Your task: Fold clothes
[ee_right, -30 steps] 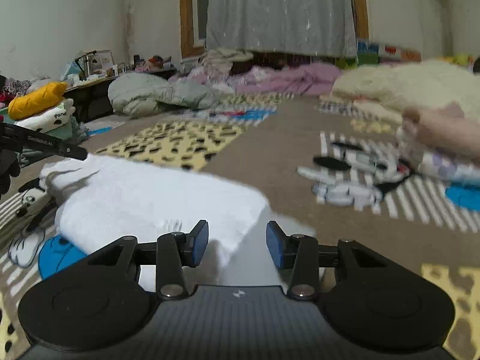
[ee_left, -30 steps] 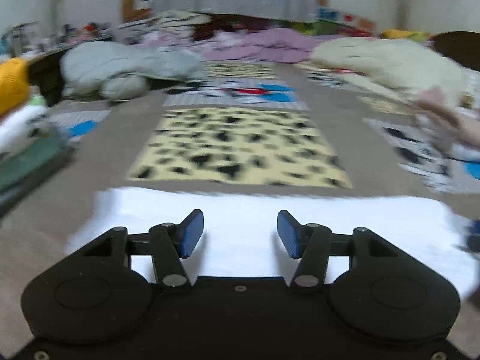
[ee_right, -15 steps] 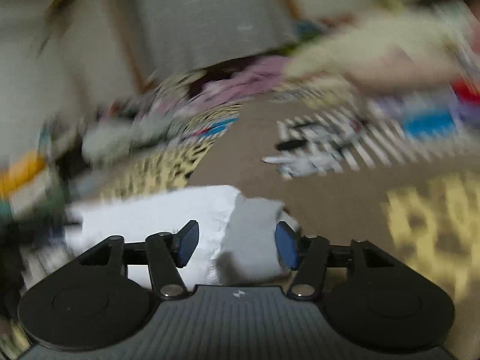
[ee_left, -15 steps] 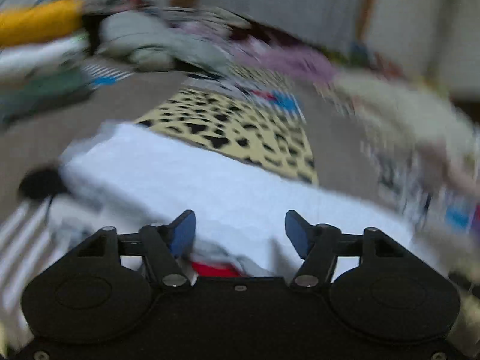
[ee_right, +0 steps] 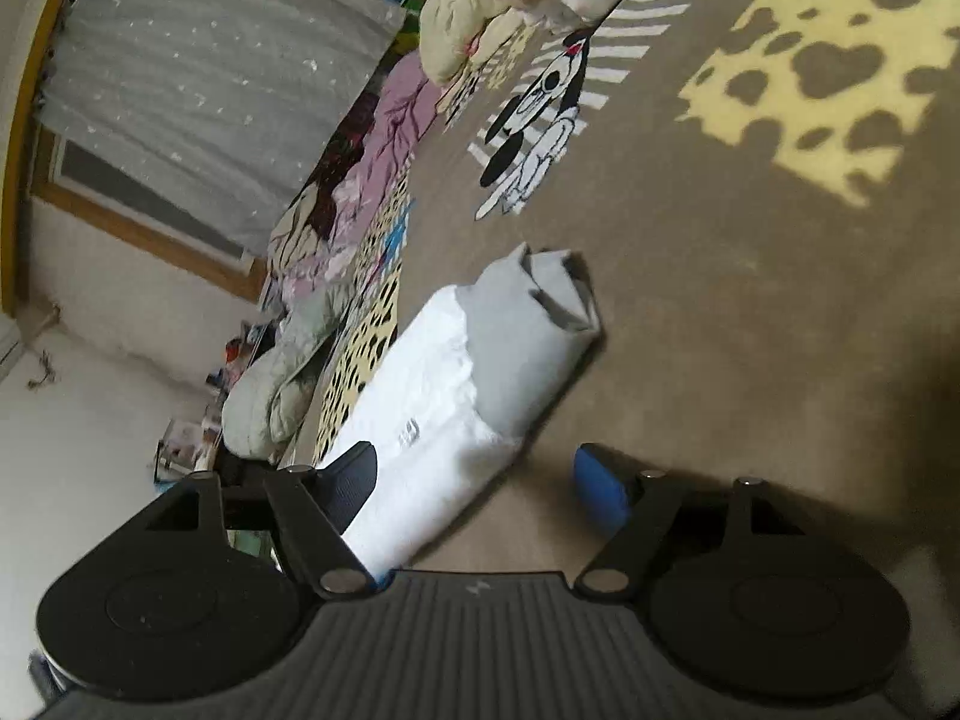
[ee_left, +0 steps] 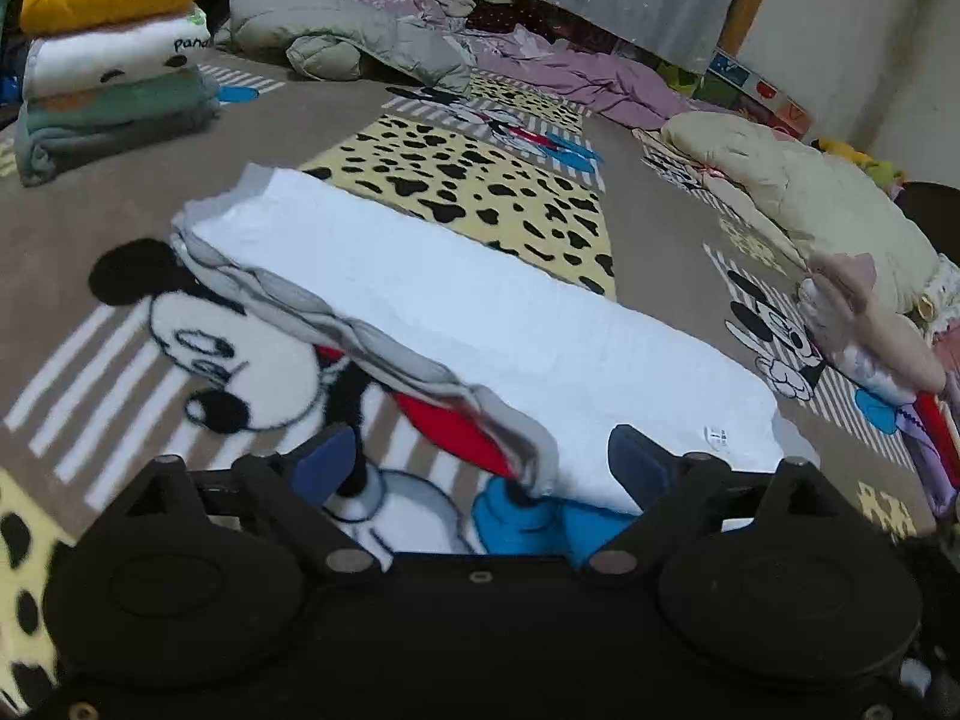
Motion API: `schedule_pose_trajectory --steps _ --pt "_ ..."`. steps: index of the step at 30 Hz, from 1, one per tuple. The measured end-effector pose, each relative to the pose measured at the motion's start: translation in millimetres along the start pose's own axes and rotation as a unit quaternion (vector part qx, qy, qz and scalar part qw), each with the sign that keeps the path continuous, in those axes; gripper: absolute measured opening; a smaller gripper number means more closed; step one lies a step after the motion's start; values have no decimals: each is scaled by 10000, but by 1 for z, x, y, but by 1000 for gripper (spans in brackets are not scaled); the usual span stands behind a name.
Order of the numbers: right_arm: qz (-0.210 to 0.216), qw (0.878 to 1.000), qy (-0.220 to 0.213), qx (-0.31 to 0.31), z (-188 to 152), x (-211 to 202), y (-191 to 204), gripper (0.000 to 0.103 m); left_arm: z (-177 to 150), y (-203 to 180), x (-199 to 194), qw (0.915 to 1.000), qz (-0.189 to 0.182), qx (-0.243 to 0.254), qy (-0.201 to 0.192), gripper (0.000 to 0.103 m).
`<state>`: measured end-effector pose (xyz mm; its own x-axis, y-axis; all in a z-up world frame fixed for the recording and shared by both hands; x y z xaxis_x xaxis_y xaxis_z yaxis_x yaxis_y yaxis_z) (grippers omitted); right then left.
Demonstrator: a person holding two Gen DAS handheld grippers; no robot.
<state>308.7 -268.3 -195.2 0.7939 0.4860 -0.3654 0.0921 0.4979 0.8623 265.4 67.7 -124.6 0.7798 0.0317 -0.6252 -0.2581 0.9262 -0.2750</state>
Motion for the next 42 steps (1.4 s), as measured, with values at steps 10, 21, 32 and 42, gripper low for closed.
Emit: schedule_pose_trajectory --steps 10,21,32,42 --pt "-130 9977 -624 228 5 53 16 67 9 55 21 9980 315 -540 4 103" --pt "18 9937 -1086 259 9 49 6 18 30 77 24 9924 -2 -1229 -115 103" --pt "-466 9818 -1815 306 55 -11 -40 17 37 55 20 9972 -314 -285 -624 96" --pt "-411 9788 -1987 -277 61 -13 -26 17 3 -19 61 9878 -529 1374 -509 78"
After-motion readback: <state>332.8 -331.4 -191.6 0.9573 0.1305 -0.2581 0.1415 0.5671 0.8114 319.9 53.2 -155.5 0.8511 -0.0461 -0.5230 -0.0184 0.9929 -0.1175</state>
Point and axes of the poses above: each gripper's, at about its wrist camera, not at the fingertips, and x roughly the way its jaws point, y to its left, z to its top, the point moved 7 cm from there along x, roughly the way its jaws point, and after that the axes turned 1 degree about z, right-handed, at the moved point
